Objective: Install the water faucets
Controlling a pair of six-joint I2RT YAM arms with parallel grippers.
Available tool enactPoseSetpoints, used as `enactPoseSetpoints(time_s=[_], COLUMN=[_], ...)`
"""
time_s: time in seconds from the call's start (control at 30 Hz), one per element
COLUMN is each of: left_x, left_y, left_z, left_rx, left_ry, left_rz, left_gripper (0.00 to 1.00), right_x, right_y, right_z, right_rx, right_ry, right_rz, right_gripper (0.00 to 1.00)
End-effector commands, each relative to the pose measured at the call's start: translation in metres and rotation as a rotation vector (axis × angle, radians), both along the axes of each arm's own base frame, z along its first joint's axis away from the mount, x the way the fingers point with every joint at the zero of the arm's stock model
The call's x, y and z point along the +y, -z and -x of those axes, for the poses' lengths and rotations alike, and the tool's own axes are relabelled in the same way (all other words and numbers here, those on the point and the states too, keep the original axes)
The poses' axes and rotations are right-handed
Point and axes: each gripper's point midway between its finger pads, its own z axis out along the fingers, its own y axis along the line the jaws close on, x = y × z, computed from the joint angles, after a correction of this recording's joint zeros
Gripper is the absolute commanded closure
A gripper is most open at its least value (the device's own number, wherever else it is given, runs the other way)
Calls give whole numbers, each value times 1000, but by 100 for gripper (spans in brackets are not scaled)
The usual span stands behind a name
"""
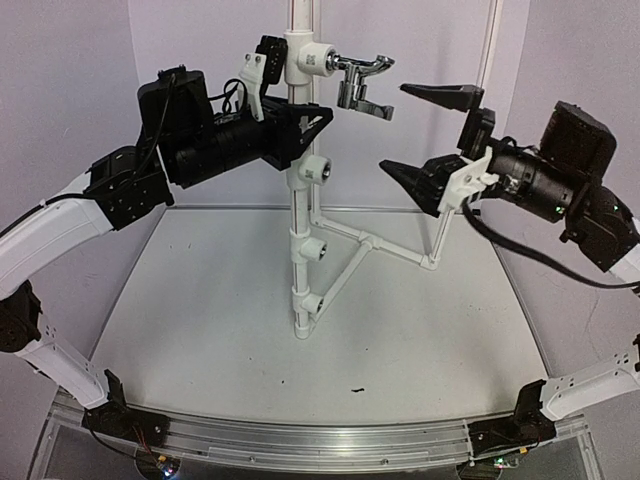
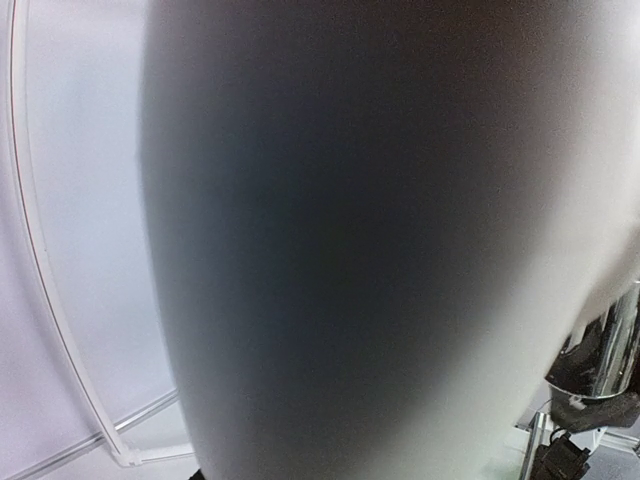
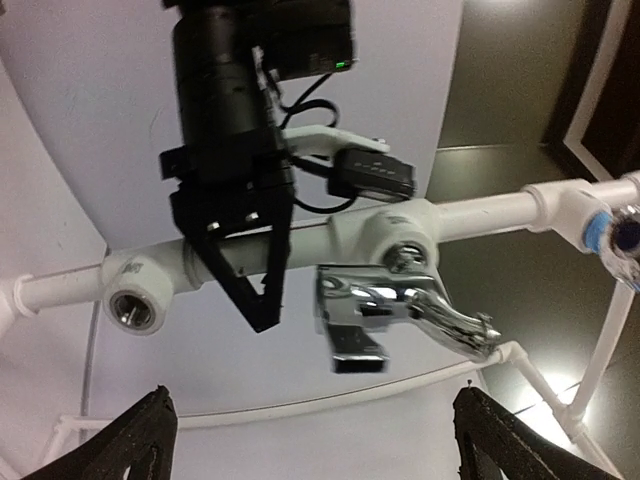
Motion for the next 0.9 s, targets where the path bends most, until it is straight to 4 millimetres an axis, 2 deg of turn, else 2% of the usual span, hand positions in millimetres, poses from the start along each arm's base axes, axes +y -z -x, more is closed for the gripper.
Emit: enactPoseSetpoints(time_s=[0.0, 0.4, 0.63, 0.87], left_x=[-16, -18, -18, -15], left_y=[176, 177, 177, 176], left_z=[16, 15, 15, 16], left_rx=[410, 412, 411, 411], left_ry=[42, 42, 42, 40], left_rz=[-434, -443, -442, -441], left_gripper=[100, 100, 100, 100], right_x=[1, 19, 37, 42], right_y=[-23, -41, -47, -63], right_z=[-4, -7, -17, -20], right_rx=[-290, -469, -544, -608], right_ry=[82, 96, 116, 149], right_rz=[44, 17, 22, -34], right_gripper=[2, 2, 6, 11])
